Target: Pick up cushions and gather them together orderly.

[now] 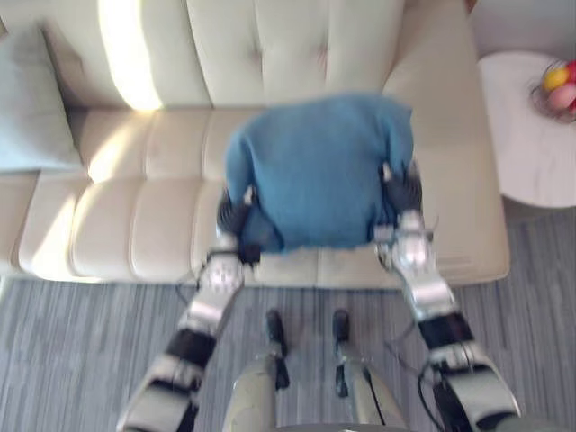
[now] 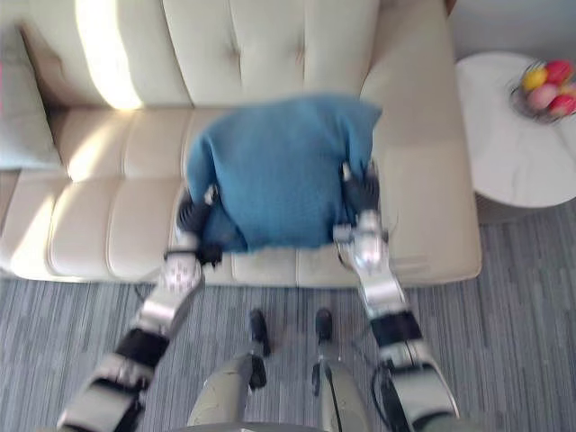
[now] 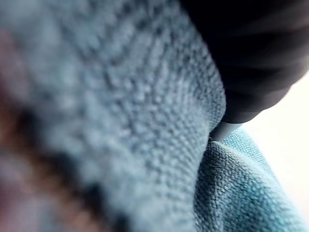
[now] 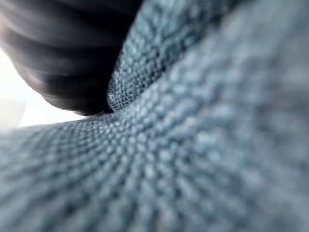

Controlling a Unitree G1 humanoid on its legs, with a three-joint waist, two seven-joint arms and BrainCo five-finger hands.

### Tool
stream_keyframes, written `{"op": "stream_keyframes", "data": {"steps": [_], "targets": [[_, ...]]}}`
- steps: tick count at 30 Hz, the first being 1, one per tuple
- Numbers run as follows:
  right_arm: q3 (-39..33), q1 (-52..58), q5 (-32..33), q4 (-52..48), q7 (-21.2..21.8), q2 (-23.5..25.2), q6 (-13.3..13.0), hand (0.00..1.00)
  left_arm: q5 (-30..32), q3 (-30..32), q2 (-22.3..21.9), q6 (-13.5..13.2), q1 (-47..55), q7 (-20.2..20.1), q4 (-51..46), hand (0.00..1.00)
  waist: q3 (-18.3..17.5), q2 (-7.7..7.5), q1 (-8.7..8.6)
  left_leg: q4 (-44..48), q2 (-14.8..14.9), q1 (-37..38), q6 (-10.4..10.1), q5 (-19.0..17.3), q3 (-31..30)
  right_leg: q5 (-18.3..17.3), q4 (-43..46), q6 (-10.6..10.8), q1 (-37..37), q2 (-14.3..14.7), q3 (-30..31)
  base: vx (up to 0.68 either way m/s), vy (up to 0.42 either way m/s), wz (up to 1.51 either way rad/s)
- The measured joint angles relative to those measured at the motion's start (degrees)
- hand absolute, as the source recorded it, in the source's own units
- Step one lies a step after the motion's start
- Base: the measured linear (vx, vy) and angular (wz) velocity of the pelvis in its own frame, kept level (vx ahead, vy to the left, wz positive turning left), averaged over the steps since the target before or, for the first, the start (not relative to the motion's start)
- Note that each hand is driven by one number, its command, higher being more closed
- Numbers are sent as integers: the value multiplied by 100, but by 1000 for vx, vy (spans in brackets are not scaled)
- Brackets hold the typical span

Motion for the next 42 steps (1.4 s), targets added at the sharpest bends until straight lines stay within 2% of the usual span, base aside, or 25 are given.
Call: {"op": "stream_keyframes", "data": {"steps": [3,5,7,10,12,13,16,17,19,21,22,27,28,30,32,35,39,42], "targets": [[-289,-1223,-174,391,-326,11,2,100,112,124,345,0,-1448,247,533,100,392,9,43,-323,-34,-189,5,339,-99,119,-12,-15,-281,2,-109,-124,-12,17],[-651,-2428,-370,917,-683,16,-12,100,205,164,566,-4,-2821,420,1165,100,603,32,93,-729,-78,-432,10,744,-168,299,-126,-30,-636,11,-180,-106,-3,11],[-954,-3244,-420,1415,-931,5,-12,100,298,153,657,-7,-3840,484,1701,100,866,92,96,-893,-97,-568,26,913,-265,423,-274,-29,-736,9,-275,-51,18,14],[-1214,-4027,-398,1985,-1205,-31,-14,100,372,99,780,-11,-4986,478,2391,100,919,97,75,-894,-127,-1028,1,1032,-377,616,-519,-33,-1052,-5,-343,6,76,9],[-1337,-4383,-356,2241,-1301,-42,-14,100,459,97,810,-8,-5417,481,2604,100,966,94,62,-894,-143,-1217,-36,1066,-516,682,-610,-39,-1189,-12,-366,52,116,7],[-1403,-4649,-338,2306,-1384,-60,1,100,523,97,859,-7,-5690,521,2605,100,1071,93,17,-895,-169,-1334,-139,1143,-607,691,-628,-37,-1273,-34,-405,63,137,13],[-1437,-5210,-338,2305,-1673,-164,1,100,799,100,883,-8,-6273,845,2605,100,1172,92,-6,-894,-182,-1658,-219,1204,-814,707,-626,-59,-1563,-20,-468,69,158,9],[-1429,-5440,-338,2305,-1764,-247,1,100,840,98,880,-11,-6489,962,2605,100,1302,96,-13,-895,-187,-1689,-306,1269,-838,707,-625,-59,-1578,-33,-489,61,157,10],[-1396,-5733,-339,2306,-1844,-349,2,100,860,100,893,-20,-6708,1069,2605,100,1313,96,1,-896,-190,-1841,-429,1370,-876,707,-617,-59,-1720,-59,-499,53,137,8],[-1220,-6061,-344,2306,-1904,-491,2,100,887,139,925,-40,-6956,1253,2606,100,1314,96,18,-896,-189,-1999,-437,1378,-988,707,-611,-60,-1871,-34,-522,70,190,0],[-1131,-6174,-343,2308,-1954,-569,2,0,883,137,928,-59,-7042,1320,2606,0,1313,96,19,-896,-178,-2064,-437,1380,-998,707,-610,-60,-1931,-22,-543,54,199,2],[-769,-6518,-273,2469,-2058,-853,-3,0,685,166,931,-155,-7324,1584,2850,0,1313,96,42,-896,-111,-2406,-437,1381,-1010,711,-608,-67,-2248,16,-586,41,212,0],[-637,-6617,-94,2757,-2016,-950,-8,0,596,171,921,-155,-7372,1561,3038,0,1313,96,40,-896,-103,-2490,-437,1381,-1005,721,-609,-81,-2333,24,-598,35,210,-3],[-499,-6723,514,3149,-1602,-1001,-13,0,148,203,900,-115,-7499,1292,3400,0,1314,96,42,-895,-81,-2620,-437,1381,-1002,738,-612,-103,-2454,49,-615,45,242,-4],[-154,-6722,1723,3726,-773,-1094,95,0,-743,335,891,25,-7510,705,3835,0,1314,96,39,-895,-54,-2733,-437,1381,-987,748,-611,-117,-2566,69,-628,44,199,-4],[367,-6658,3011,4084,90,-1179,220,0,-1332,508,840,237,-7399,89,4100,0,1325,79,40,-895,-30,-2798,-438,1381,-947,750,-607,-119,-2633,85,-632,46,156,-3],[804,-6467,3650,4083,610,-1221,242,0,-1369,816,683,240,-6919,-300,4100,0,1329,78,2,-894,-10,-2767,-438,1381,-813,749,-569,-119,-2622,89,-618,45,147,-2],[919,-6208,3695,4081,848,-1226,222,0,-1538,1009,561,155,-6429,-486,4095,0,1329,78,-14,-894,2,-2675,-440,1379,-780,750,-559,-119,-2560,94,-591,32,126,-4]]}}
